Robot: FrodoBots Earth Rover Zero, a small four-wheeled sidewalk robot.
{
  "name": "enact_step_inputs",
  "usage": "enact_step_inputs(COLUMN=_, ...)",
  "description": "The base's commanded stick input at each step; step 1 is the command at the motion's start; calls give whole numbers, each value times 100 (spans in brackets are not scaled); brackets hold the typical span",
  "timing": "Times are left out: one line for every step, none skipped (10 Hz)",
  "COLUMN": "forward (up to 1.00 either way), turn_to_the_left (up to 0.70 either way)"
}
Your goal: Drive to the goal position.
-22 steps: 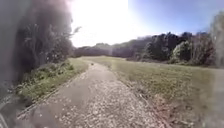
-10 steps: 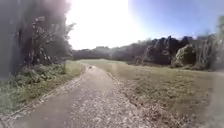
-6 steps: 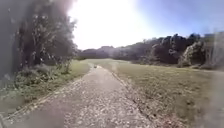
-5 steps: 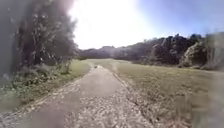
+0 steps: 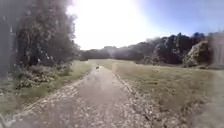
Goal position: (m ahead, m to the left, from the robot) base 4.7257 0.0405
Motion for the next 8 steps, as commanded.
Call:
enact_step_inputs(forward=70, turn_to_the_left=16)
enact_step_inputs(forward=70, turn_to_the_left=35)
enact_step_inputs(forward=70, turn_to_the_left=35)
enact_step_inputs(forward=70, turn_to_the_left=35)
enact_step_inputs(forward=70, turn_to_the_left=35)
enact_step_inputs(forward=70, turn_to_the_left=35)
enact_step_inputs(forward=70, turn_to_the_left=35)
enact_step_inputs(forward=70, turn_to_the_left=35)
